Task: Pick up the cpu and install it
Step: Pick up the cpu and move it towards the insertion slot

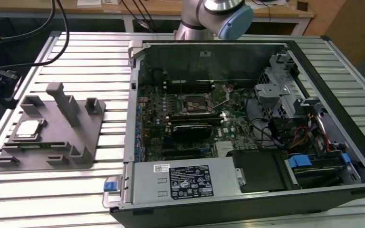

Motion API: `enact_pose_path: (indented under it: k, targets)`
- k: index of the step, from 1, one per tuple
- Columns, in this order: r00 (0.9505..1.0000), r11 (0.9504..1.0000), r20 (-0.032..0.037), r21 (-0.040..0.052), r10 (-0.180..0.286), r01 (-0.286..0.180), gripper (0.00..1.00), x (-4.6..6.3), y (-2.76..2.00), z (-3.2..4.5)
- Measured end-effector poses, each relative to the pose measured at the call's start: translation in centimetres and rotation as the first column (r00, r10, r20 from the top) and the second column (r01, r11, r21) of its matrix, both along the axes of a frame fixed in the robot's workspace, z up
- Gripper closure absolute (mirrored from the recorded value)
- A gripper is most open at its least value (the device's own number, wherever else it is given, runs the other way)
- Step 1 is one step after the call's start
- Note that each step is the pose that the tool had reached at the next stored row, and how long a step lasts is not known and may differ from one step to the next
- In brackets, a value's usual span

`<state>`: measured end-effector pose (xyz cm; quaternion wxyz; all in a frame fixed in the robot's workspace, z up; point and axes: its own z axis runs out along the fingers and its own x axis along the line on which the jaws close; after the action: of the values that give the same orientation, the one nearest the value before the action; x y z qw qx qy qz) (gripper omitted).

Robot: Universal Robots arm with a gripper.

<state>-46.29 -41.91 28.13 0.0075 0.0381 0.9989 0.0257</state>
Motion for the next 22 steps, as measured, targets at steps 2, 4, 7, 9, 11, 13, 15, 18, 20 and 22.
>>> enact_pose_path:
  k: [2, 4, 7, 9, 11, 13, 15, 18, 20, 22]
  targets:
    - [1.0000, 1.0000, 0.0001, 0.0000, 0.000, 0.000, 0.89, -0.2, 0.00, -0.37]
    - [1.0000, 1.0000, 0.0002, 0.0001, 0.000, 0.000, 0.89, -0.3, 0.00, -0.73]
    - [1.0000, 1.0000, 0.0001, 0.0000, 0.000, 0.000, 0.89, -0.5, -0.01, -1.28]
    - [1.0000, 1.0000, 0.0001, 0.0001, 0.000, 0.000, 0.89, -0.5, 0.00, -1.64]
    - [1.0000, 1.0000, 0.0000, 0.0000, 0.000, 0.000, 0.89, -0.6, -0.01, -1.99]
    - [1.0000, 1.0000, 0.0000, 0.0000, 0.000, 0.000, 0.89, -0.6, -0.01, -2.36]
    - [1.0000, 1.0000, 0.0001, 0.0000, 0.000, 0.000, 0.89, -0.6, -0.02, -2.73]
    - [1.0000, 1.0000, 0.0001, 0.0001, 0.000, 0.000, 0.89, -0.6, -0.07, -3.27]
    - [1.0000, 1.0000, 0.0001, 0.0001, 0.000, 0.000, 0.89, -0.6, -0.11, -3.64]
    - [1.0000, 1.0000, 0.0001, 0.0000, 0.000, 0.000, 0.89, -0.6, -0.15, -4.01]
